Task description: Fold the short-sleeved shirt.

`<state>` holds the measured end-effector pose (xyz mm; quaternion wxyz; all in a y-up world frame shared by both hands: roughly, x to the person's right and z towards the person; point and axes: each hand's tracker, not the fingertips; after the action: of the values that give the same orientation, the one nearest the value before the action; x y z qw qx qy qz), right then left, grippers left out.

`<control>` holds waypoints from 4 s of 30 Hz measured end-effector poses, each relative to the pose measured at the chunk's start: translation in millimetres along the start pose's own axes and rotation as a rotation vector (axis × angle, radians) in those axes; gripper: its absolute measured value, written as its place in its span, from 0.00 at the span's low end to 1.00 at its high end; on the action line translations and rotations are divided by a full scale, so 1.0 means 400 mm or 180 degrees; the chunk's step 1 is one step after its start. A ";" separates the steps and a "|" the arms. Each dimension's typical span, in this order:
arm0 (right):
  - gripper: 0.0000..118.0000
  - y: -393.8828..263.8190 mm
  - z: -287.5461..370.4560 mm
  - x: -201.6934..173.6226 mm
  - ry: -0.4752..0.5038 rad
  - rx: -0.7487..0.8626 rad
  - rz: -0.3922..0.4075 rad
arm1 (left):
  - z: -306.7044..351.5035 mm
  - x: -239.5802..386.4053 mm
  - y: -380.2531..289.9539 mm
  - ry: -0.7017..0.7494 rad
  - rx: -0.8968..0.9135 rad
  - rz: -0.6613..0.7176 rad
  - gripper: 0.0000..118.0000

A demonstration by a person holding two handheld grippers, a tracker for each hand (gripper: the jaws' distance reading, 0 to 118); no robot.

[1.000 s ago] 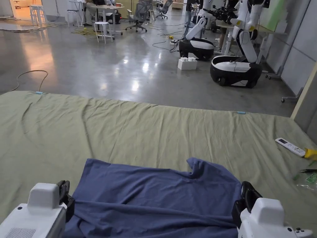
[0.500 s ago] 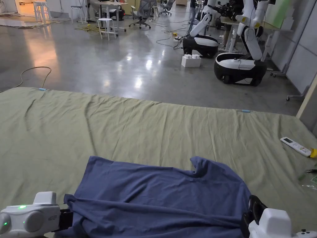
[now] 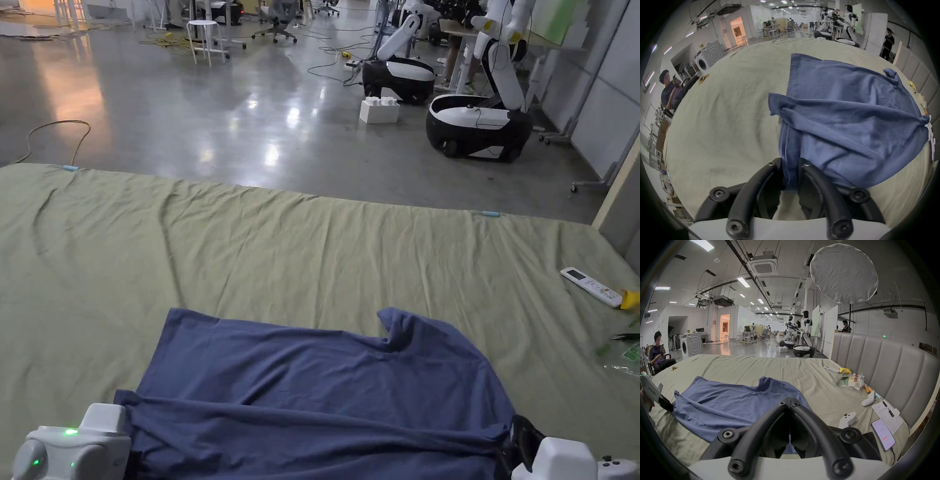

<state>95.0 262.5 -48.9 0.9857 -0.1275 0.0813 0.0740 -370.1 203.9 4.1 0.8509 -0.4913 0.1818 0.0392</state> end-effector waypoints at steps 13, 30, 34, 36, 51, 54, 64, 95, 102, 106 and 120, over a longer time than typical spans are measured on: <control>0.46 -0.060 -0.135 0.182 0.0000 -0.1291 -0.0310 | 0.031 -0.117 0.008 -0.0312 0.0335 0.0239 0.04; 0.07 -0.157 -0.283 0.133 0.0439 -0.2087 -0.0099 | 0.064 -0.095 -0.003 -0.0366 0.0505 0.0321 0.04; 0.06 -0.094 -0.247 0.132 0.0378 -0.2068 -0.0017 | 0.097 -0.098 0.004 -0.0429 0.0560 0.0357 0.04; 0.06 -0.049 -0.222 0.135 0.0396 -0.1982 -0.0026 | 0.109 -0.117 0.014 -0.0455 0.0589 0.0363 0.04; 0.06 0.000 -0.014 0.155 0.0434 -0.2007 0.0367 | 0.230 -0.200 -0.100 -0.0642 0.0590 0.0497 0.04; 0.06 -0.060 0.038 0.159 0.0420 -0.2147 0.0400 | 0.227 -0.208 -0.179 -0.0606 0.0421 0.0524 0.04; 0.06 -0.275 0.070 0.135 0.0313 -0.2481 0.0297 | 0.125 -0.164 -0.304 -0.0395 0.0008 0.0425 0.04; 0.12 0.141 0.108 -0.153 0.0212 0.0619 -0.0033 | 0.367 0.055 -0.064 -0.0120 0.2417 0.0266 0.06; 0.01 0.165 0.116 -0.176 0.0102 0.0880 -0.0024 | 0.411 0.064 -0.070 0.0115 0.2866 0.0187 0.03; 0.01 0.176 0.105 -0.177 0.0127 0.0869 -0.0049 | 0.401 0.040 -0.058 0.0076 0.2832 0.0225 0.03; 0.00 0.119 0.001 -0.148 0.0134 0.0494 0.0033 | 0.067 -0.081 0.137 -0.0357 0.1168 0.0144 0.03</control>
<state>29.4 300.7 -49.5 0.9903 -0.0518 0.1081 0.0699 -406.4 258.4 -17.5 0.9339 -0.3208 0.1491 0.0519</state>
